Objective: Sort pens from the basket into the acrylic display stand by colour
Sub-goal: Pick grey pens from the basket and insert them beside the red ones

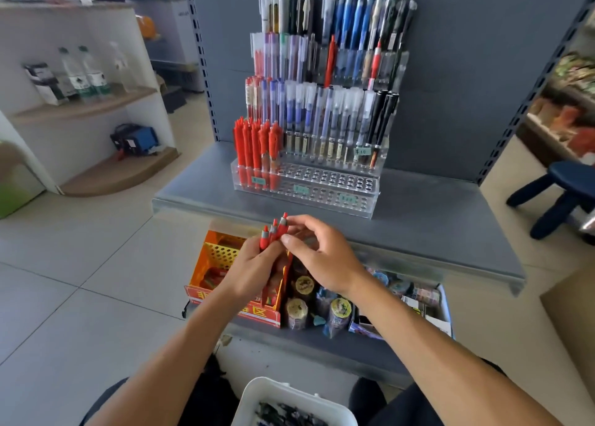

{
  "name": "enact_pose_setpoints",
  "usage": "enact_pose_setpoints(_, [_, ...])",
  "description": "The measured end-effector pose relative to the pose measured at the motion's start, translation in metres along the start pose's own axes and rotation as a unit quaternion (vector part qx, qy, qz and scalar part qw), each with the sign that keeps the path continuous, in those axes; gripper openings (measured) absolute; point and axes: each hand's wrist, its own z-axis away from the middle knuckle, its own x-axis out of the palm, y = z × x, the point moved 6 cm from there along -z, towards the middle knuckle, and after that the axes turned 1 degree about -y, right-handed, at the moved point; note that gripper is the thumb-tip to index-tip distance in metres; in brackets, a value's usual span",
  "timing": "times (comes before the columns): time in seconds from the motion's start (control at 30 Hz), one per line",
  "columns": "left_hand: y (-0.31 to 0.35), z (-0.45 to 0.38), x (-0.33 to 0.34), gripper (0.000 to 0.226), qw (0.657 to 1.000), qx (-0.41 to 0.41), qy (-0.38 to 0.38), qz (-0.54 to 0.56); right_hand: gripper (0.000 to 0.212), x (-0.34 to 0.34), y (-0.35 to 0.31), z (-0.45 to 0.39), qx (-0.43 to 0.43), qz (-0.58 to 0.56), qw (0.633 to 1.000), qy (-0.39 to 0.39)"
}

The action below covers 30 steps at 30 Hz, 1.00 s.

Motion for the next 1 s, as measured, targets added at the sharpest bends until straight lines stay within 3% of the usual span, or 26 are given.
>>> enact_pose_setpoints(0.3, [0.008, -0.033, -0.011, 0.039, 0.999, 0.024, 0.001, 0.035, 0.013, -0.009, -0.004, -0.051, -0.026, 0.025, 0.999, 0.037])
enact_pose_setpoints(0.5, [0.013, -0.052, -0.02, 0.043, 0.996, 0.056, -0.008, 0.074, 0.005, -0.015, -0.012, -0.077, -0.037, -0.035, 0.999, 0.017])
enact_pose_setpoints(0.7, [0.024, -0.057, -0.011, 0.034, 0.984, 0.078, -0.007, 0.157, 0.009, -0.025, -0.021, -0.1, -0.039, -0.089, 0.995, -0.022])
enact_pose_setpoints(1.0, [0.024, -0.066, -0.017, 0.036, 0.975, 0.058, 0.058, 0.206, 0.005, -0.037, -0.018, -0.113, -0.015, -0.126, 0.992, -0.004])
